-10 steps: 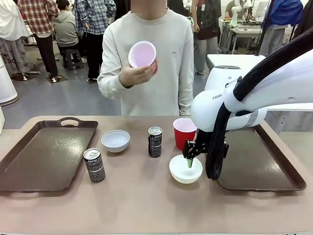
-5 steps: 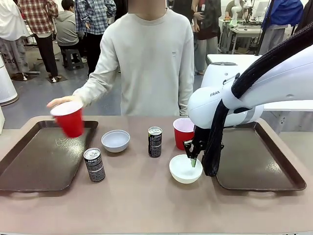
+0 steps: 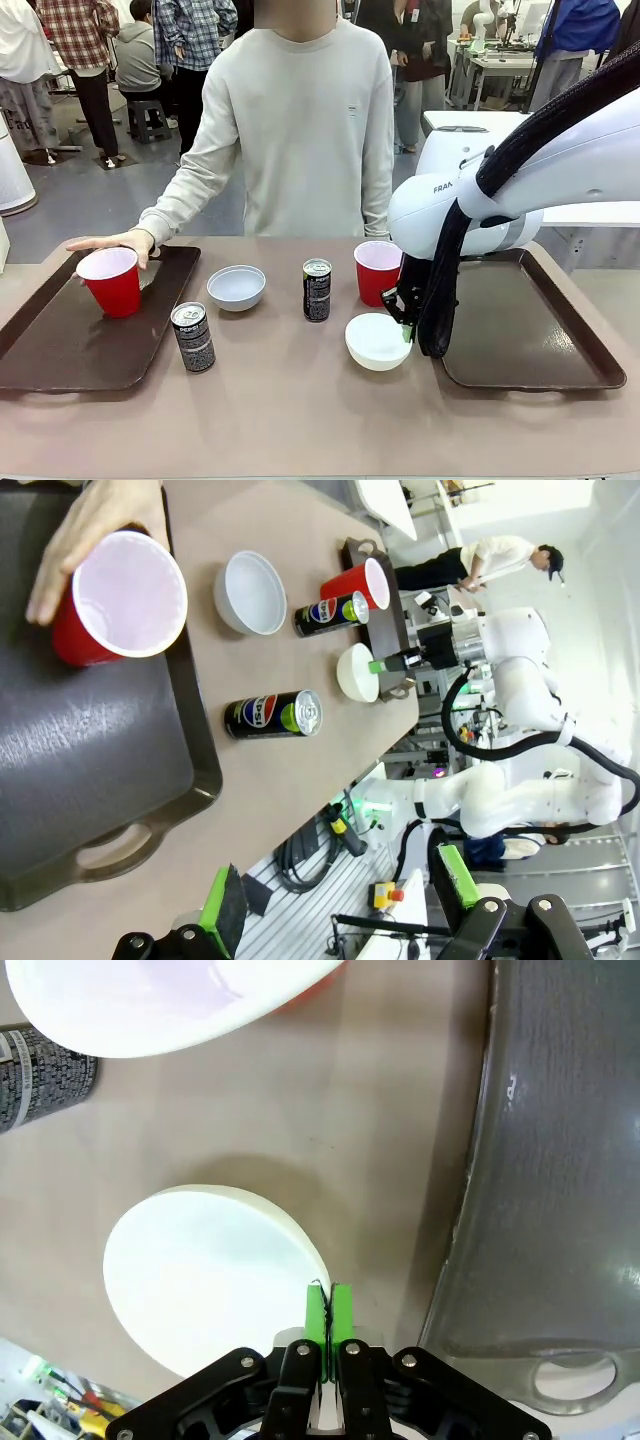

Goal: Prepare tableware on both trays.
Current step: Pick up a Picnic Bowl from the table and place it on a Handle tray.

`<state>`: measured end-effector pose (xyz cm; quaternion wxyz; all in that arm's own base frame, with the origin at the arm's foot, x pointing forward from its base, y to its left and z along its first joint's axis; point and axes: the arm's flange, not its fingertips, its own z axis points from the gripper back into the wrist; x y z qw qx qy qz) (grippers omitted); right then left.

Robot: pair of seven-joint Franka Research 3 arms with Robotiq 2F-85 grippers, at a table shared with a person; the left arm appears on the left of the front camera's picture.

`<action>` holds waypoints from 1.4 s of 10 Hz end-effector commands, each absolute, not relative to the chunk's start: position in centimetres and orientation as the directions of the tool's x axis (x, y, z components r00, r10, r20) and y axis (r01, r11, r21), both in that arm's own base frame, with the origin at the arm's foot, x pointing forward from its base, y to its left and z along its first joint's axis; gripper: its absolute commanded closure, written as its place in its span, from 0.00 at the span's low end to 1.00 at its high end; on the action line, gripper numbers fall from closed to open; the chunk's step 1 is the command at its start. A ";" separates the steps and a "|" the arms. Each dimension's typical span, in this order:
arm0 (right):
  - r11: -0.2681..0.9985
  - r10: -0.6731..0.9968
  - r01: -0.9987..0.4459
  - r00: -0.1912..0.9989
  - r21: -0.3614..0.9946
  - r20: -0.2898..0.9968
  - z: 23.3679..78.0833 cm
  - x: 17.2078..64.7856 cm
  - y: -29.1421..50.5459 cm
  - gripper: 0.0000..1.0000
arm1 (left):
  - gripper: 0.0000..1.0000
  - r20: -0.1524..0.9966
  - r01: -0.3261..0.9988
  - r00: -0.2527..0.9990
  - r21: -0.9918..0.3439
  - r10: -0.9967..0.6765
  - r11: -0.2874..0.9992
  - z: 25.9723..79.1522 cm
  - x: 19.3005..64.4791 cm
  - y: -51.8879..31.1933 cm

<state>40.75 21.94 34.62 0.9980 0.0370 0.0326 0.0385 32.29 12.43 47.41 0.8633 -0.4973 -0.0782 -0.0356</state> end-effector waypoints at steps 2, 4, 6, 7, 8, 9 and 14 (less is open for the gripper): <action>0.989 0.146 -0.150 0.976 -0.013 -0.161 37.8 39.2 21.5 1.00 | 0.00 0.179 0.150 0.984 -0.859 0.014 0.490 47.5 32.2 12.6; 0.979 0.194 -0.197 0.979 -0.049 -0.061 44.1 34.9 20.2 1.00 | 0.00 0.179 0.150 0.984 -0.859 0.014 0.490 47.5 32.2 12.6; 0.993 0.122 -0.122 0.993 0.000 0.000 48.4 34.5 17.0 1.00 | 0.00 0.179 0.150 0.984 -0.859 0.014 0.490 47.5 32.2 12.6; 0.996 0.087 -0.088 0.996 0.030 0.019 48.9 35.4 15.0 1.00 | 0.00 0.179 0.150 0.984 -0.859 0.014 0.490 47.5 32.2 12.6; 0.997 0.039 -0.040 0.999 0.061 0.019 48.7 36.8 12.0 1.00 | 0.00 0.179 0.150 0.984 -0.859 0.014 0.490 47.5 32.2 12.6; 0.997 0.019 -0.020 1.000 0.069 0.013 48.2 37.6 9.0 1.00 | 0.00 0.179 0.150 0.984 -0.859 0.014 0.490 47.5 32.2 12.6; 0.995 0.012 -0.015 0.999 0.100 0.039 47.5 38.1 2.7 1.00 | 0.00 0.179 0.150 0.984 -0.859 0.014 0.490 47.5 32.2 12.6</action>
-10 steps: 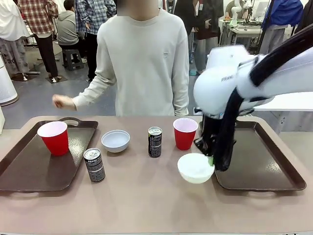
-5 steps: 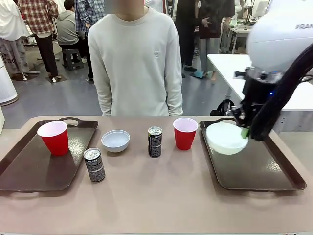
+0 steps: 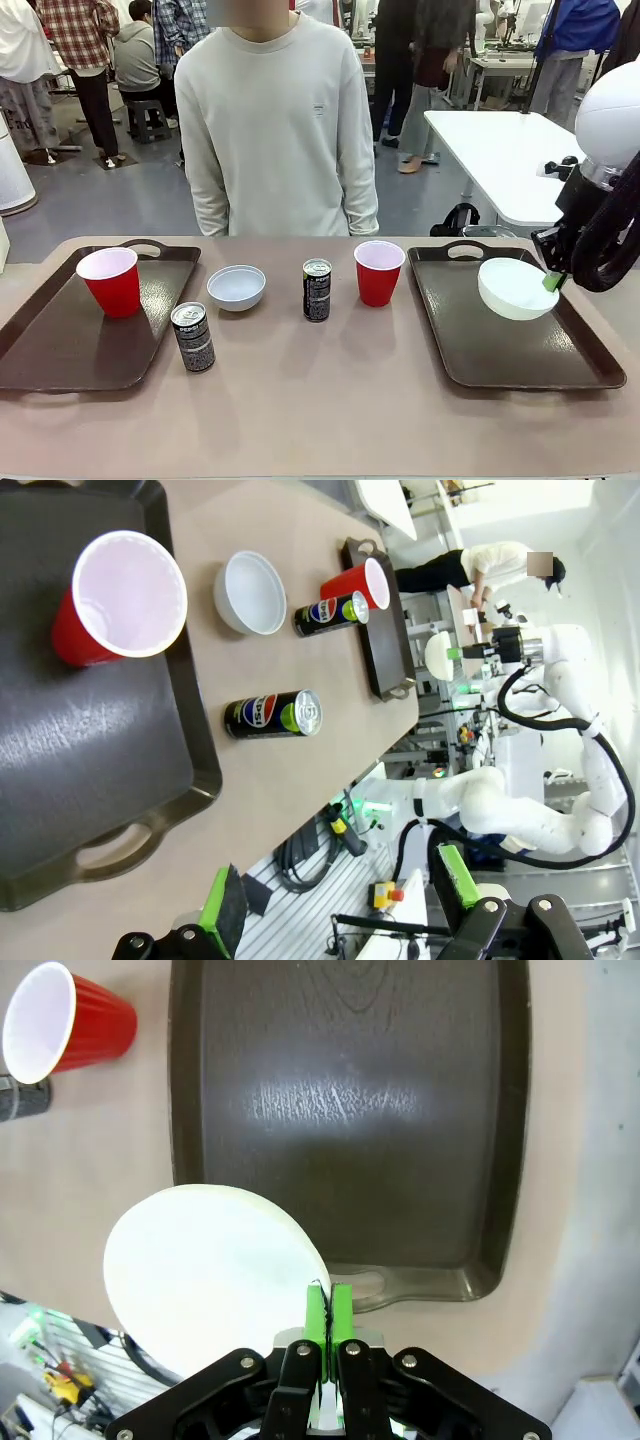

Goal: Prepare tableware on both trays.
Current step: Pick up a Picnic Bowl from the table and place it on a Handle tray.

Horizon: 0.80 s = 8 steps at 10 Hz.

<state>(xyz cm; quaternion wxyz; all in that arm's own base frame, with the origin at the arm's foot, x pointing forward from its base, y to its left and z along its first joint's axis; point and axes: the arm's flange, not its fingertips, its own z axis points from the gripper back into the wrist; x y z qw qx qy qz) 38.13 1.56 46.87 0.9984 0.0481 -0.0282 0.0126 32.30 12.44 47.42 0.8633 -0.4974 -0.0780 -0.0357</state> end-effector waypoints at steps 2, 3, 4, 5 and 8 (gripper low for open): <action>0.995 0.012 -0.015 0.999 0.100 0.039 47.5 38.1 2.7 1.00 | 0.00 0.179 0.150 0.984 -0.859 0.014 0.490 47.5 32.2 12.6; 0.995 0.024 -0.029 0.998 0.094 0.055 47.0 38.1 1.8 0.97 | 0.00 0.179 0.150 0.984 -0.859 0.014 0.490 47.5 32.2 12.6; 0.997 0.032 -0.036 0.998 0.062 0.063 45.3 38.8 1.5 0.97 | 0.00 0.179 0.150 0.984 -0.859 0.014 0.490 47.5 32.2 12.6; 0.998 0.037 -0.039 0.999 0.048 0.039 43.9 38.9 1.0 0.97 | 0.00 0.179 0.150 0.984 -0.859 0.014 0.490 47.5 32.2 12.6; 1.000 0.005 -0.005 1.000 0.021 0.011 41.3 39.1 -0.7 0.97 | 0.00 0.179 0.150 0.984 -0.859 0.014 0.490 47.5 32.2 12.6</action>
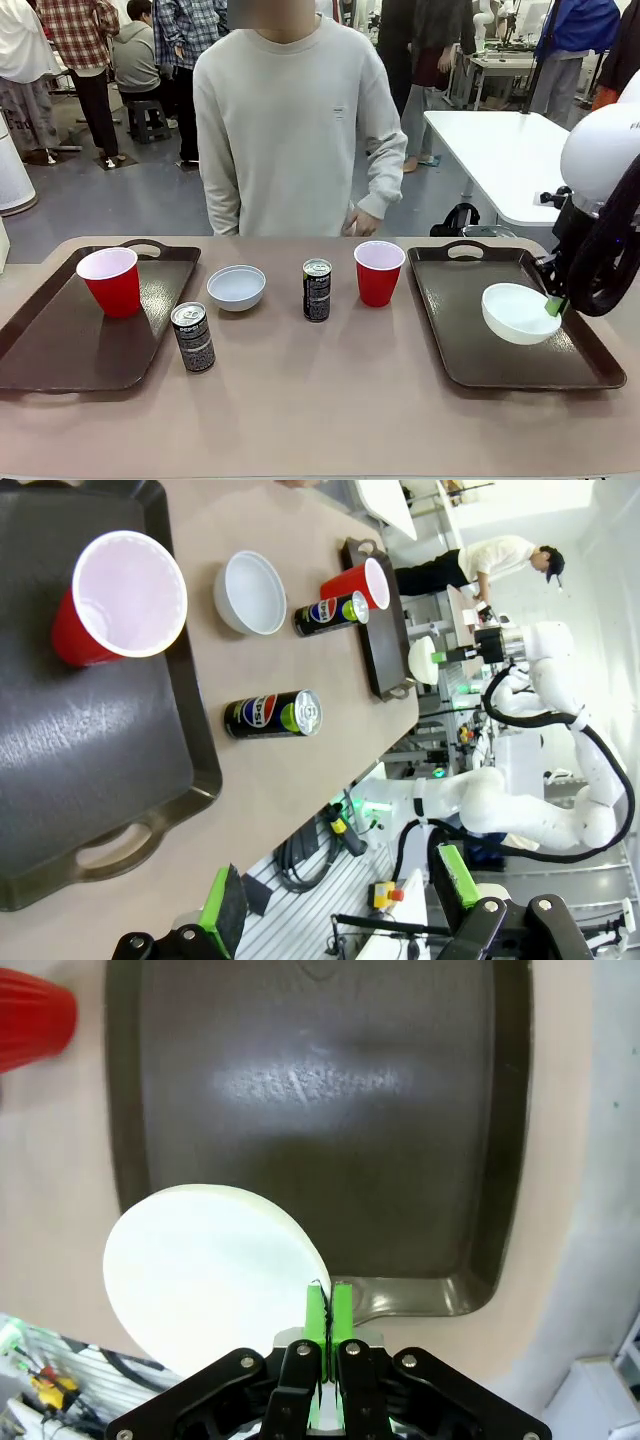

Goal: Prepare tableware on both trays.
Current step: Pick up a Picnic Bowl from the table and place it on a Handle tray.

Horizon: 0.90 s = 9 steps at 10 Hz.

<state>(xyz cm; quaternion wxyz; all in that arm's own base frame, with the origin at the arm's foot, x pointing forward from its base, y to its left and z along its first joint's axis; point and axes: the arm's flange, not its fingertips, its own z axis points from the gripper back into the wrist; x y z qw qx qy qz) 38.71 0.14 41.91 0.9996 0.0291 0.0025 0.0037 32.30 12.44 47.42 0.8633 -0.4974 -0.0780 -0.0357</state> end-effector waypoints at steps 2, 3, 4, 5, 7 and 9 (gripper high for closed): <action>1.000 -0.002 0.002 1.000 -0.006 -0.027 39.3 39.9 -1.0 0.97 | 0.00 0.179 0.150 0.984 -0.859 0.014 0.490 47.5 32.2 12.6; 1.000 0.004 -0.005 0.999 -0.018 -0.041 38.7 40.0 -0.6 0.97 | 0.00 0.179 0.150 0.984 -0.859 0.014 0.490 47.5 32.2 12.6; 0.999 0.000 -0.002 0.999 -0.047 -0.052 38.0 40.4 -0.6 0.97 | 0.00 0.179 0.150 0.984 -0.859 0.014 0.490 47.5 32.2 12.6; 0.997 -0.016 0.010 0.998 -0.079 -0.066 37.4 40.7 -0.6 0.97 | 0.00 0.179 0.150 0.984 -0.859 0.014 0.490 47.5 32.2 12.6; 0.995 -0.010 0.002 0.997 -0.097 -0.081 36.7 40.8 -0.7 0.97 | 0.00 0.179 0.150 0.984 -0.859 0.014 0.490 47.5 32.2 12.6; 0.997 0.010 -0.017 0.996 -0.078 -0.085 38.0 40.1 -0.2 0.38 | 0.00 0.179 0.150 0.984 -0.859 0.014 0.490 47.5 32.2 12.6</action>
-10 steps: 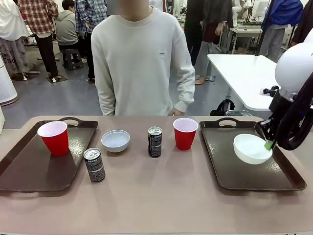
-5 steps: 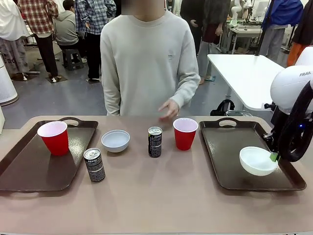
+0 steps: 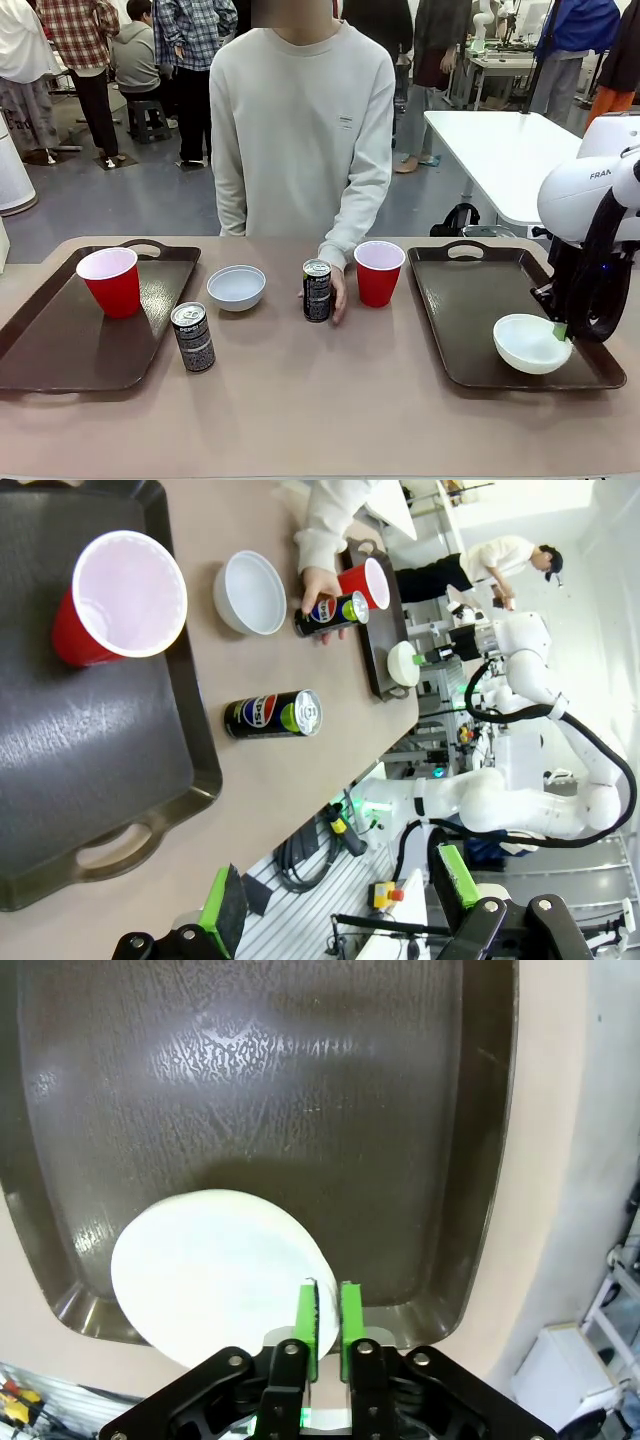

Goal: Prepare tableware on both trays.
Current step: Pick up a Picnic Bowl from the table and place it on a Handle tray.

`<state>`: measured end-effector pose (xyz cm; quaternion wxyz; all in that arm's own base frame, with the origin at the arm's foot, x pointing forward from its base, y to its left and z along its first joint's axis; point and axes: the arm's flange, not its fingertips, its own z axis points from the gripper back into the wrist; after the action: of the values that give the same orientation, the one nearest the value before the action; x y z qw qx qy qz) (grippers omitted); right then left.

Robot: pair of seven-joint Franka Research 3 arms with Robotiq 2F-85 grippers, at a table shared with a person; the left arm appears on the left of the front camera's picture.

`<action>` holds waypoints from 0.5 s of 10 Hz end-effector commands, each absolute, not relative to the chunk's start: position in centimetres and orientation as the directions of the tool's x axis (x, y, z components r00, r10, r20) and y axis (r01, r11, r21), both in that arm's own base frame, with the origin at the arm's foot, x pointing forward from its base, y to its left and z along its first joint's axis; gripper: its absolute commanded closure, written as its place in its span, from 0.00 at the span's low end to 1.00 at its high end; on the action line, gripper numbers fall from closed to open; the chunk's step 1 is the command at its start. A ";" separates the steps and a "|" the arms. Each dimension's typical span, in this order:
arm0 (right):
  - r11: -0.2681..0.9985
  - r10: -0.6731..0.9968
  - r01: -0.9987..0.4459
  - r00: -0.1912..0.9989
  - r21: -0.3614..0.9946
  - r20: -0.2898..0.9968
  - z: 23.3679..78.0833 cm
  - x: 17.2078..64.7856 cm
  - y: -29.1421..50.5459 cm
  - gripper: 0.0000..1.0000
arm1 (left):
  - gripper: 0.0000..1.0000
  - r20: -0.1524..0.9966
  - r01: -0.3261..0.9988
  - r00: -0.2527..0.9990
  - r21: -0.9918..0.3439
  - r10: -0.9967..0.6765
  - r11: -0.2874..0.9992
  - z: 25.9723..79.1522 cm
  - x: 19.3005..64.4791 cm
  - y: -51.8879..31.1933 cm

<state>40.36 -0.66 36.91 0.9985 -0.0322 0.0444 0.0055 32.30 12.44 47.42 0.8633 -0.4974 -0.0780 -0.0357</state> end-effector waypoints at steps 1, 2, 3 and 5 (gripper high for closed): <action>0.997 0.011 -0.016 0.998 -0.072 -0.068 39.3 39.5 -0.3 0.13 | 0.00 0.179 0.150 0.984 -0.859 0.014 0.490 47.5 32.2 12.6; 0.999 0.016 -0.019 0.998 -0.046 -0.063 40.6 38.8 -0.3 0.19 | 0.00 0.179 0.150 0.984 -0.859 0.014 0.490 47.5 32.2 12.6; 0.999 0.030 -0.031 0.998 -0.013 -0.057 41.9 38.0 -0.6 0.00 | 0.00 0.179 0.150 0.984 -0.859 0.014 0.490 47.5 32.2 12.6; 0.994 0.069 -0.065 0.996 0.084 -0.048 44.7 36.3 -1.0 0.00 | 0.00 0.179 0.150 0.984 -0.859 0.014 0.490 47.5 32.2 12.6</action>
<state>37.34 -0.71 43.55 0.9997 0.0005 0.0199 0.0162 32.30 12.44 47.42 0.8633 -0.4974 -0.0779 -0.0357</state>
